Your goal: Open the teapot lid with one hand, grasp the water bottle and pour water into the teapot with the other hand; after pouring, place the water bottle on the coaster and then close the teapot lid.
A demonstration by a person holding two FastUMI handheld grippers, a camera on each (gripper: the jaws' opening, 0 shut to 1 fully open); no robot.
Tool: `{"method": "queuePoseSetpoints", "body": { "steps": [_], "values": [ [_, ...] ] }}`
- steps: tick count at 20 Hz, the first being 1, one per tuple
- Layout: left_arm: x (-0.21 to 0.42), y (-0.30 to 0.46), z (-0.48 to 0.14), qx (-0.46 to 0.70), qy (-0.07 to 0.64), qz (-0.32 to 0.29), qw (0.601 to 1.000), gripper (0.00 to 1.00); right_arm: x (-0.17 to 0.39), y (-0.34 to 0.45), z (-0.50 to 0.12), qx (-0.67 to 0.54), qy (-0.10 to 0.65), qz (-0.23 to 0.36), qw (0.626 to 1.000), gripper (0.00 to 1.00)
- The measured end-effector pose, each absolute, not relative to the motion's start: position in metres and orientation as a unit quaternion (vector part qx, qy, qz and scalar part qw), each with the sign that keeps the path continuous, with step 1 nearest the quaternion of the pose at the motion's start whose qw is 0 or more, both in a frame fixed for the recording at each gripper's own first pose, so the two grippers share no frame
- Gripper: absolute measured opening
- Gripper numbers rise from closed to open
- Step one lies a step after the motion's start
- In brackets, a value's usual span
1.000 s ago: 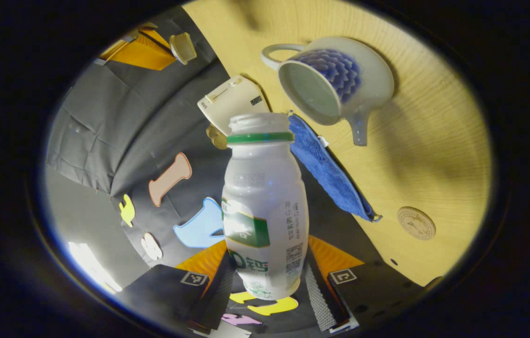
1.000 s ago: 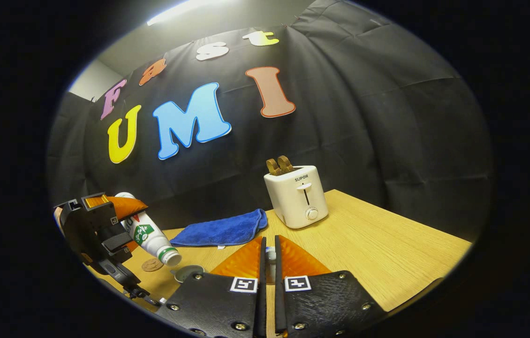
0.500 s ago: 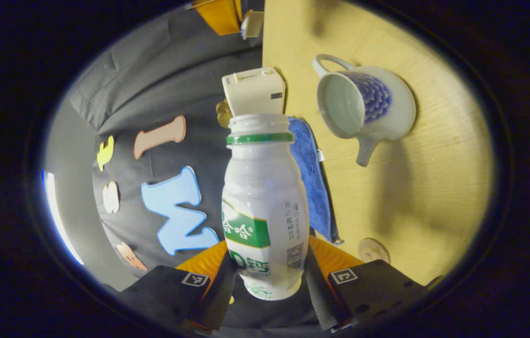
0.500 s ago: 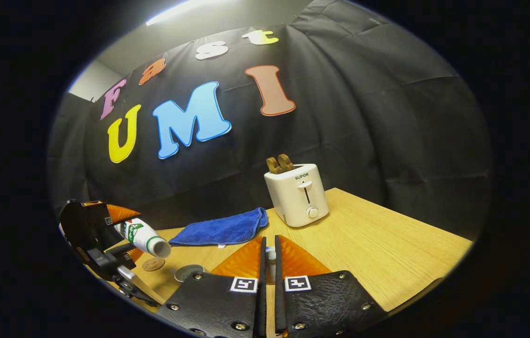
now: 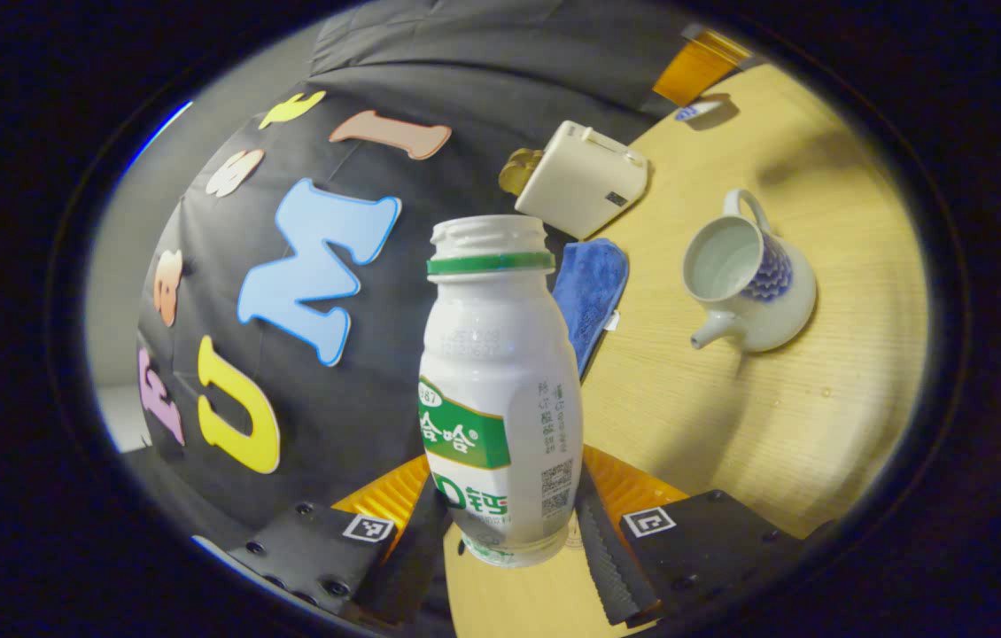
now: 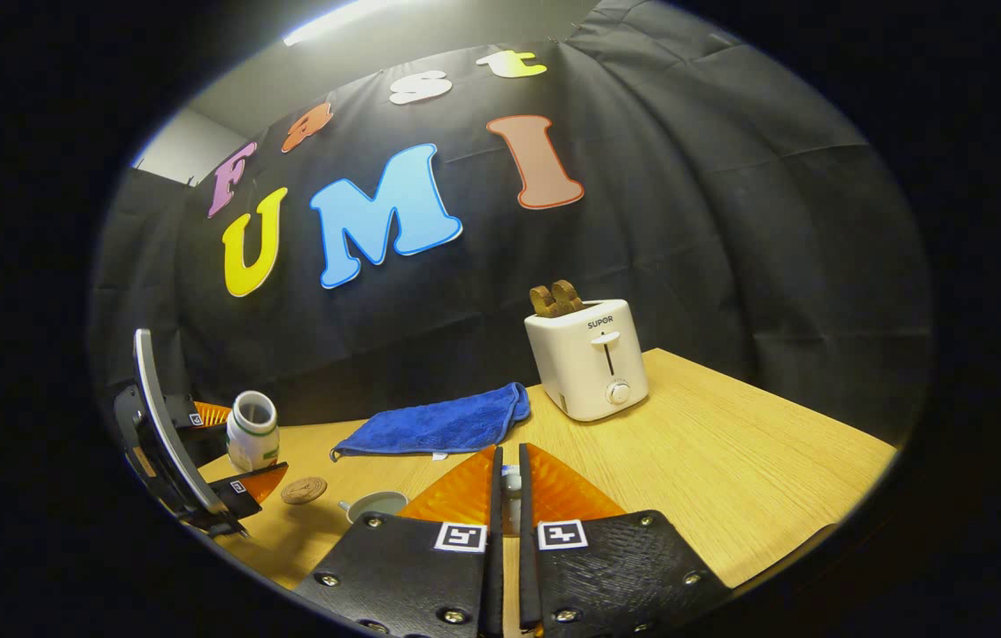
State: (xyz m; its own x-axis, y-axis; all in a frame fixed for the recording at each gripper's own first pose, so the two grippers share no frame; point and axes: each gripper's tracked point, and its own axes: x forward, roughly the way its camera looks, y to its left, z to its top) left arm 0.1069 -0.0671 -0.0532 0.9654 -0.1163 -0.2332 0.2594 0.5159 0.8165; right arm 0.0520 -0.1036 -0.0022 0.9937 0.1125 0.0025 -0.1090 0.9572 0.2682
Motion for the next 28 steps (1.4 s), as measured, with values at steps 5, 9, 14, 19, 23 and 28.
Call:
{"method": "queuePoseSetpoints", "body": {
  "steps": [5,9,14,19,23,28],
  "values": [
    [0.099,-0.026,-0.054,0.338,0.104,-0.083,0.932,0.79,0.055,-0.071,0.002,0.124,0.012,0.079,0.989,0.07],
    [0.100,0.002,-0.058,0.207,0.128,-0.075,0.967,0.79,0.061,-0.035,0.003,0.097,0.018,0.101,0.990,0.07],
    [0.085,0.021,-0.055,0.135,0.123,-0.067,0.981,0.85,0.072,0.000,-0.001,0.070,0.026,0.117,0.990,0.07],
    [0.081,0.038,-0.044,0.080,0.109,-0.068,0.988,0.85,0.077,0.012,-0.008,0.053,0.032,0.120,0.991,0.07],
    [0.080,0.051,-0.045,0.043,0.109,-0.069,0.991,0.79,0.079,0.019,-0.016,0.046,0.041,0.123,0.991,0.07],
    [0.081,0.062,-0.053,0.018,0.116,-0.062,0.991,0.79,0.079,0.017,-0.021,0.037,0.043,0.116,0.992,0.07]
  ]
}}
